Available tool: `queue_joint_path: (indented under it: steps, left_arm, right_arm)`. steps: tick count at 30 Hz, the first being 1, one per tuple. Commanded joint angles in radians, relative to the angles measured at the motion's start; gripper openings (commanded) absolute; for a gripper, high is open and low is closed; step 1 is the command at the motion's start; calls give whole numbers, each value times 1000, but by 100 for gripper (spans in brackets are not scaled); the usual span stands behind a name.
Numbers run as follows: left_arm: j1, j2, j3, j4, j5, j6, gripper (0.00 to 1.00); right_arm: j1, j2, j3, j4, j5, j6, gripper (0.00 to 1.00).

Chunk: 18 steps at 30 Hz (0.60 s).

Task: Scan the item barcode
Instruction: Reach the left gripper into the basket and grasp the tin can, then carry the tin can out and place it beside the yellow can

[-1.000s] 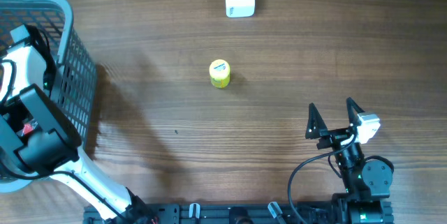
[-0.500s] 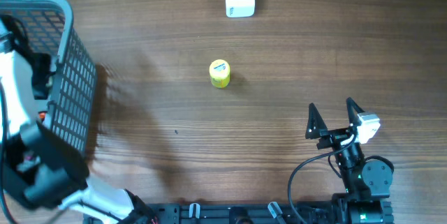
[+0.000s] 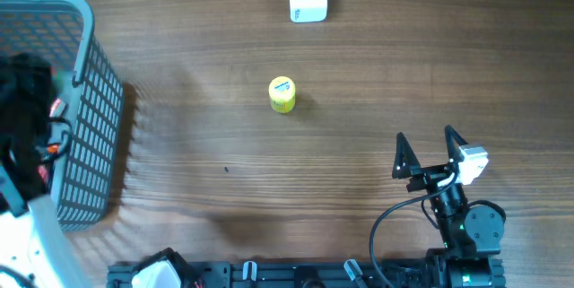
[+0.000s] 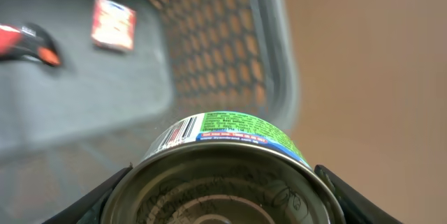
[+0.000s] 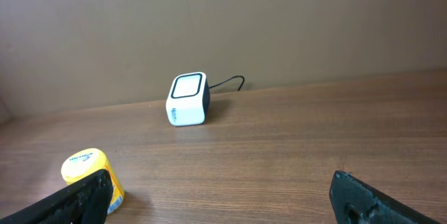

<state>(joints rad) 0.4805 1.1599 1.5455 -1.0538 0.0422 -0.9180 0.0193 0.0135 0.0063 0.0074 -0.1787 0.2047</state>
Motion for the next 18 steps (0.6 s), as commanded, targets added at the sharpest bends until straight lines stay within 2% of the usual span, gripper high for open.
queue_joint_path:
  steps: [1, 4, 7, 11, 14, 18]
  left_arm:
    - [-115, -64, 3, 6, 155, 24, 60]
    - [-278, -53, 3, 14, 133, 24, 60]
    - [-488, 7, 3, 29, 40, 24, 59]
    - [-798, 171, 3, 29, -149, 42, 60]
    - [-980, 314, 3, 23, -243, 51, 60]
    - [-1154, 497, 3, 51, -298, 51, 60]
  right_arm:
    - [3, -6, -1, 4, 6, 7, 100]
    - [3, -6, -1, 4, 7, 7, 100]
    - [3, -6, -1, 4, 6, 7, 100]
    - [3, -6, -1, 4, 6, 7, 99]
    - [3, -6, -1, 4, 7, 7, 100]
    - [3, -6, -1, 4, 7, 7, 100]
